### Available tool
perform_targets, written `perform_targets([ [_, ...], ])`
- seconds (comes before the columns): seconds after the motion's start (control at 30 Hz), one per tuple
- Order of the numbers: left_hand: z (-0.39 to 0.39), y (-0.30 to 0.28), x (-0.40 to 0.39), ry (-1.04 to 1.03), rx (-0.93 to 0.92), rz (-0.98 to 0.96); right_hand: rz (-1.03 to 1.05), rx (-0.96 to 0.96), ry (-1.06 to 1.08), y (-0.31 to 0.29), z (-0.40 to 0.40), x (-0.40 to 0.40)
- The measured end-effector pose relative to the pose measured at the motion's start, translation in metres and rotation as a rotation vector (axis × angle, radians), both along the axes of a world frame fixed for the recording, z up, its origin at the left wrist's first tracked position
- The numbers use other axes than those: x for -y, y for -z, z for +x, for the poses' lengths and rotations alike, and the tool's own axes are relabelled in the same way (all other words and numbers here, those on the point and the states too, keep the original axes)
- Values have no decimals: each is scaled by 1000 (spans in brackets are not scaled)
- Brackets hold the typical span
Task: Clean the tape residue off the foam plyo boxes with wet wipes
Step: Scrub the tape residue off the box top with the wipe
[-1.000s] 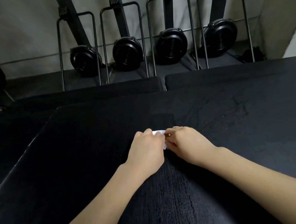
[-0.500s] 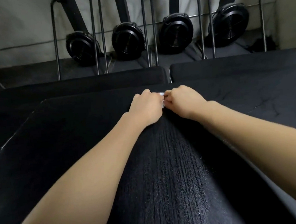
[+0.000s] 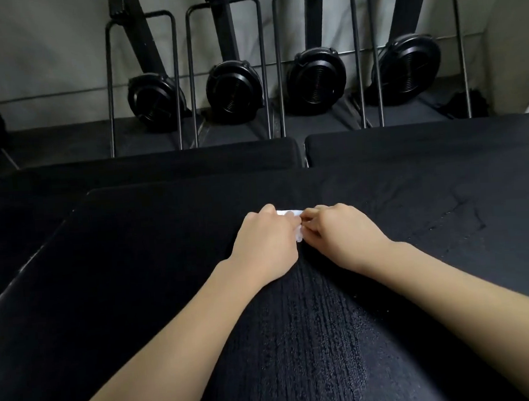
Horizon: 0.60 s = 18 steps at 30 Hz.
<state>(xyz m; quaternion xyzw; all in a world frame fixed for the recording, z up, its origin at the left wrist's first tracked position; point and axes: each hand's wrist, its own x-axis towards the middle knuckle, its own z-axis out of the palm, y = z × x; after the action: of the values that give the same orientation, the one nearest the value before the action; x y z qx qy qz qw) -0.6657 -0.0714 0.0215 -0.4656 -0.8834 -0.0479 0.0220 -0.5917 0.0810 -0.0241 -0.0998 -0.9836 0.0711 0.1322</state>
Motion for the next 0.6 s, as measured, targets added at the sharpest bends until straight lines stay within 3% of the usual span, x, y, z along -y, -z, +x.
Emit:
perform_targets([
  [0.37, -90, -2, -64, -49, -38, 0, -58, 52, 35, -9, -106, -59],
  [0.6, -117, -2, -95, -65, 39, -23, -84, 57, 77, -12, -126, -80],
])
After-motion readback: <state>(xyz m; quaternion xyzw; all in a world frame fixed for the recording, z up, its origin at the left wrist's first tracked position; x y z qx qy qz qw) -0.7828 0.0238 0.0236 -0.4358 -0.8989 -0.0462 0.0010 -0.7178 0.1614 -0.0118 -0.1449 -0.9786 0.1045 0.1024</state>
